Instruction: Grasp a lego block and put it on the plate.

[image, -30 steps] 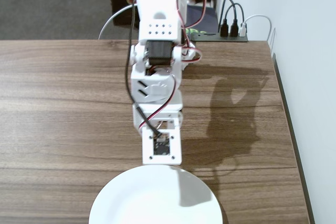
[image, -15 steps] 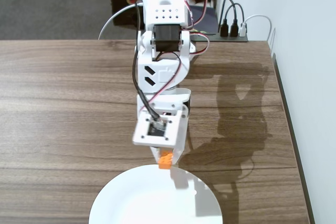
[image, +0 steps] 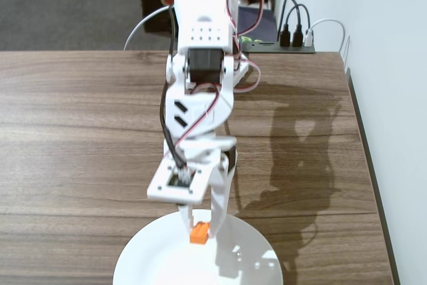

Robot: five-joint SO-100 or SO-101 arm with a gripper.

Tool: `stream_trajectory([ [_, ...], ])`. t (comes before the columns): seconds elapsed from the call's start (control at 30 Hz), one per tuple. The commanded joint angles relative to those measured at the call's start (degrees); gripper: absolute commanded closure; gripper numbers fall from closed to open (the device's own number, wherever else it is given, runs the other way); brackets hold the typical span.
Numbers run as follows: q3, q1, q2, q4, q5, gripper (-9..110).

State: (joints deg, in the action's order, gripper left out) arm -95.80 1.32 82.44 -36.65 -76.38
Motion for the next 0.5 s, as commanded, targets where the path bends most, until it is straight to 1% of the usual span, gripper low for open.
stream_trajectory([
  [0.0, 4.1, 0.2, -1.9, -0.3, 0.6, 97],
  [0.3, 6.3, -0.2, -6.4, -5.6, 4.6, 97],
  [0.47, 6.2, -0.2, -7.7, -5.9, 6.6, 97],
])
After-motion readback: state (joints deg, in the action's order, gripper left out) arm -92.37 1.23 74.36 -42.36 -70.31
